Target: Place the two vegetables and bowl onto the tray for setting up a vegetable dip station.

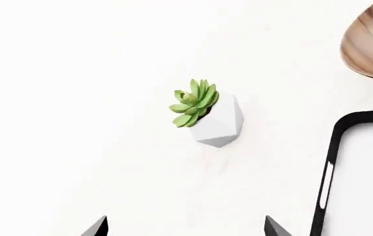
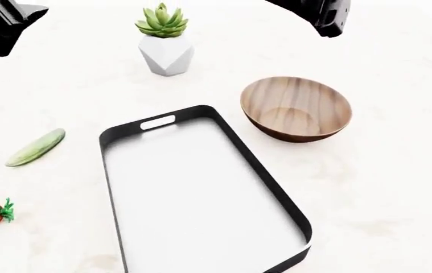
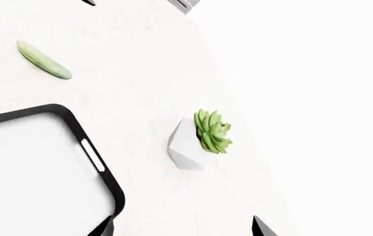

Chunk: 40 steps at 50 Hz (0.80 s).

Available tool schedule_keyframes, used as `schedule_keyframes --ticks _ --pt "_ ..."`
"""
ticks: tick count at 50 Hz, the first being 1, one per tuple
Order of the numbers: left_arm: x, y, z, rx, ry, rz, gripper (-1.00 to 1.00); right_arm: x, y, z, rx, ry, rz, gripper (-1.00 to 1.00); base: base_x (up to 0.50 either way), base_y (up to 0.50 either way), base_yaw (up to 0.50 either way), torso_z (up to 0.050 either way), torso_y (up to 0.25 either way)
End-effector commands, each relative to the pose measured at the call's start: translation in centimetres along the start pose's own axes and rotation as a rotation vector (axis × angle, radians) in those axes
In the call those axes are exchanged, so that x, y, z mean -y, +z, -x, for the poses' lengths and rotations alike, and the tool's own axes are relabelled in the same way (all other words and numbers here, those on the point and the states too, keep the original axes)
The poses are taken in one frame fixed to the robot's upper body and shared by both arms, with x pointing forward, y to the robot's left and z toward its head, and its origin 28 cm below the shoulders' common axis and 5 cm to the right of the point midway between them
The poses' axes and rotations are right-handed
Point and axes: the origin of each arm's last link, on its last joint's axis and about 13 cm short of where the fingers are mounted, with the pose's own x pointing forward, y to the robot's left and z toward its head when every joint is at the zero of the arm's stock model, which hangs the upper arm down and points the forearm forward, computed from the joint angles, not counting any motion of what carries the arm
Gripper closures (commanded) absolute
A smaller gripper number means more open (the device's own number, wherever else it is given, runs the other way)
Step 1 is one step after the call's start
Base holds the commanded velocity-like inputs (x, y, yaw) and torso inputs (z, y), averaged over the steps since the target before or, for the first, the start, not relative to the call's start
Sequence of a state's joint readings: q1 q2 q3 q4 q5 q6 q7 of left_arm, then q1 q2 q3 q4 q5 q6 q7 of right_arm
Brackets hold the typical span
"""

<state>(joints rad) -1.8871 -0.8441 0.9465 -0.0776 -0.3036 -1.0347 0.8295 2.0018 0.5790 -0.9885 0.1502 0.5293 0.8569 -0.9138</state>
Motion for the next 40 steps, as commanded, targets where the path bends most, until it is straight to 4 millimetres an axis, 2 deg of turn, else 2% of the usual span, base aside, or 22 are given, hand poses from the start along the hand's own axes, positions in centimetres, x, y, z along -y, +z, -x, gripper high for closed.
schedule_keyframes --ticks 1,6,10,16,22,34,40 --pt "-1.5 -1.7 3.7 -0.274 -0.176 0.074 -1.0 1.5 1.8 0.5 0.014 0.061 0.019 -1.0 0.0 0.0 0.0 0.0 0.0" --pt "-2.1 -4.1 4.4 -0.371 -0.195 0.099 -1.0 1.7 2.8 0.8 0.017 0.088 0.05 -1.0 0.0 0.0 0.0 0.0 0.0" --pt "-1.6 -5.5 3.8 -0.417 -0.248 0.086 -1.0 1.9 3.4 0.9 0.024 0.082 0.046 -1.0 0.0 0.0 0.0 0.0 0.0" --pt "-0.3 -7.9 0.4 -0.432 -0.365 0.087 -1.0 2.5 5.1 0.9 0.025 0.072 0.06 -1.0 0.0 0.0 0.0 0.0 0.0" --pt "1.5 -10.0 -1.5 -0.442 -0.449 0.106 -1.0 2.7 4.9 0.7 -0.026 0.055 0.046 -1.0 0.0 0.0 0.0 0.0 0.0" --pt "3.7 -11.8 -3.3 -0.431 -0.549 0.151 -1.0 1.8 4.2 -0.3 -0.044 0.057 0.028 -1.0 0.0 0.0 0.0 0.0 0.0" --pt "3.8 -12.0 -4.2 -0.426 -0.554 0.159 -1.0 1.5 4.1 0.0 -0.058 0.049 0.023 -1.0 0.0 0.0 0.0 0.0 0.0"
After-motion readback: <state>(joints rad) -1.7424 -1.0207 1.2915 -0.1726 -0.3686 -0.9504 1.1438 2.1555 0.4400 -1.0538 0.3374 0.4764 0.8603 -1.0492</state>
